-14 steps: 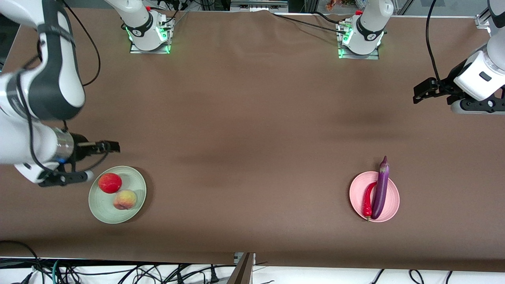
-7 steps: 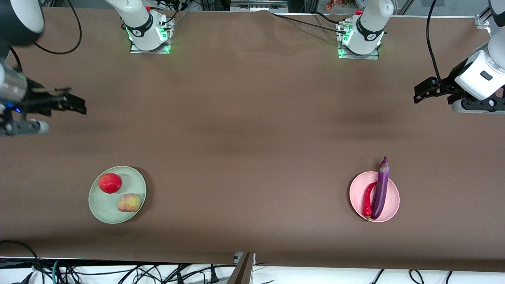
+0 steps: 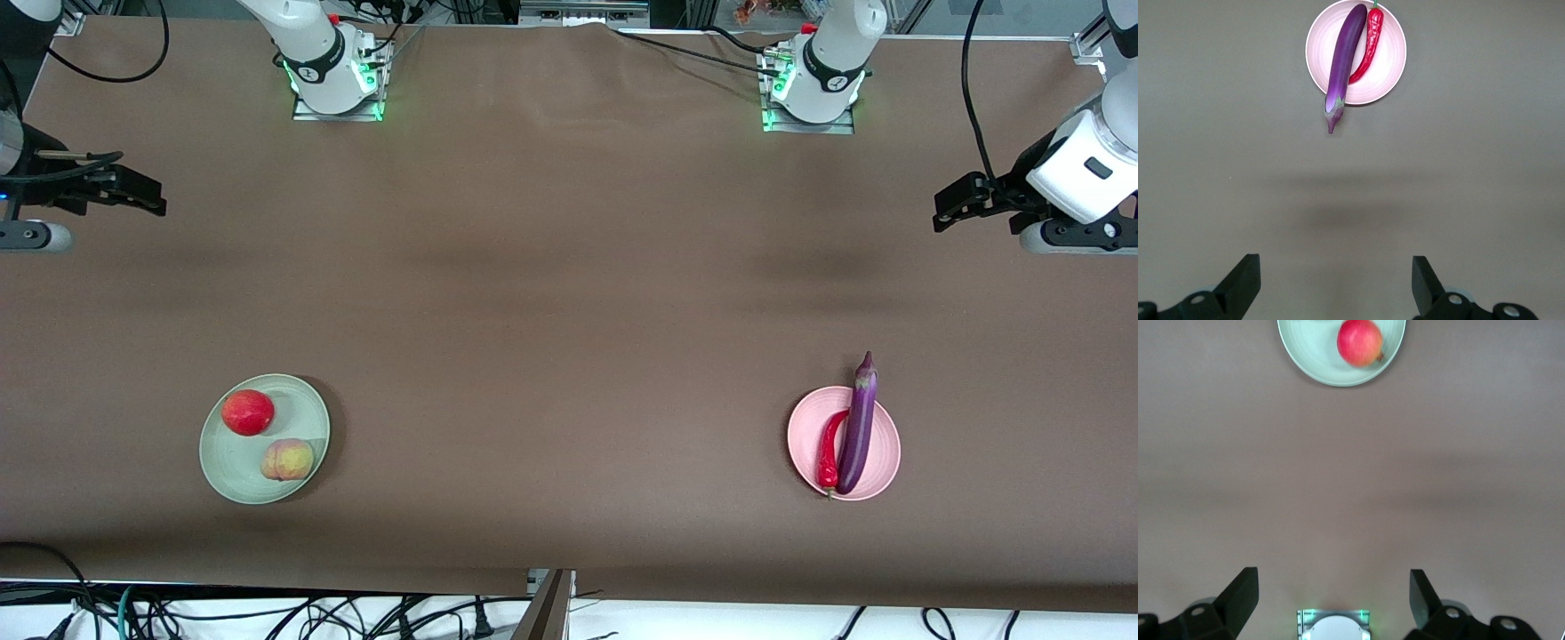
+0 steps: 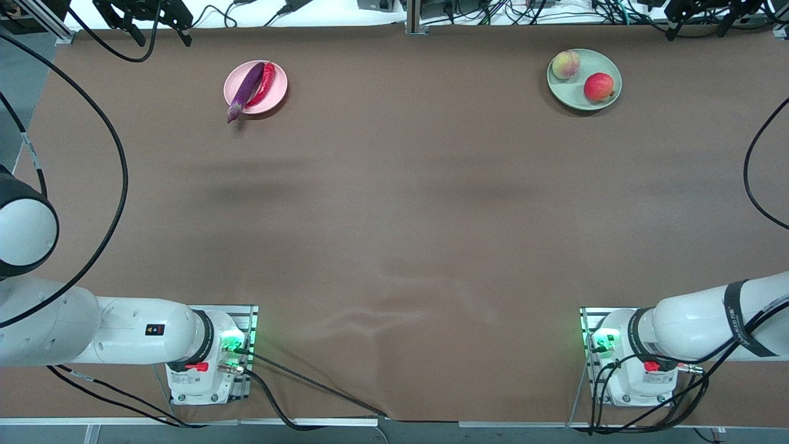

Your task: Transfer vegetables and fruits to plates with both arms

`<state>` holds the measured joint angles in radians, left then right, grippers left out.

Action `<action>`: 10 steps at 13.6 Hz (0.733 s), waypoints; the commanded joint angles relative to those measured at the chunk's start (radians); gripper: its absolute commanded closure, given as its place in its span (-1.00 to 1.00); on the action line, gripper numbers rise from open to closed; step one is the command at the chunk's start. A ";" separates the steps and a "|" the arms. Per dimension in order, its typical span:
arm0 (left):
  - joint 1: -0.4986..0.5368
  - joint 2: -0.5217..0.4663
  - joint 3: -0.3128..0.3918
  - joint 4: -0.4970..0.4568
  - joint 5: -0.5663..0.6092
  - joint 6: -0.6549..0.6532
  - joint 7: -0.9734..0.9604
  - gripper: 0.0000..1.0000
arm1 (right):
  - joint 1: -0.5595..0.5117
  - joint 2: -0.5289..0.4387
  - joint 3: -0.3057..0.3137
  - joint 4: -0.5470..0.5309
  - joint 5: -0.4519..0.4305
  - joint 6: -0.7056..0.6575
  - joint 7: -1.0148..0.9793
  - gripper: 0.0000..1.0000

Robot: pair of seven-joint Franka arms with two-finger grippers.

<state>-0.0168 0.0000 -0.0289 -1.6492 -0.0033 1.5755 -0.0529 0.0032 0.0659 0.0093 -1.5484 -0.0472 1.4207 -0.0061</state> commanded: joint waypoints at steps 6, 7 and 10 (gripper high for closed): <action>-0.003 -0.017 0.004 -0.006 0.017 -0.005 0.016 -1.00 | -0.009 -0.064 0.021 -0.065 0.010 0.006 0.023 -1.00; -0.003 -0.017 0.004 -0.006 0.017 -0.005 0.016 -1.00 | -0.009 -0.060 0.021 -0.065 0.010 0.006 0.023 -1.00; -0.003 -0.017 0.004 -0.006 0.017 -0.005 0.016 -1.00 | -0.005 -0.025 0.015 -0.018 0.009 -0.002 0.008 -1.00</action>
<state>-0.0168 -0.0003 -0.0281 -1.6492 -0.0033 1.5755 -0.0529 0.0033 0.0314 0.0212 -1.5874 -0.0456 1.4238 0.0013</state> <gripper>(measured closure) 0.000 0.000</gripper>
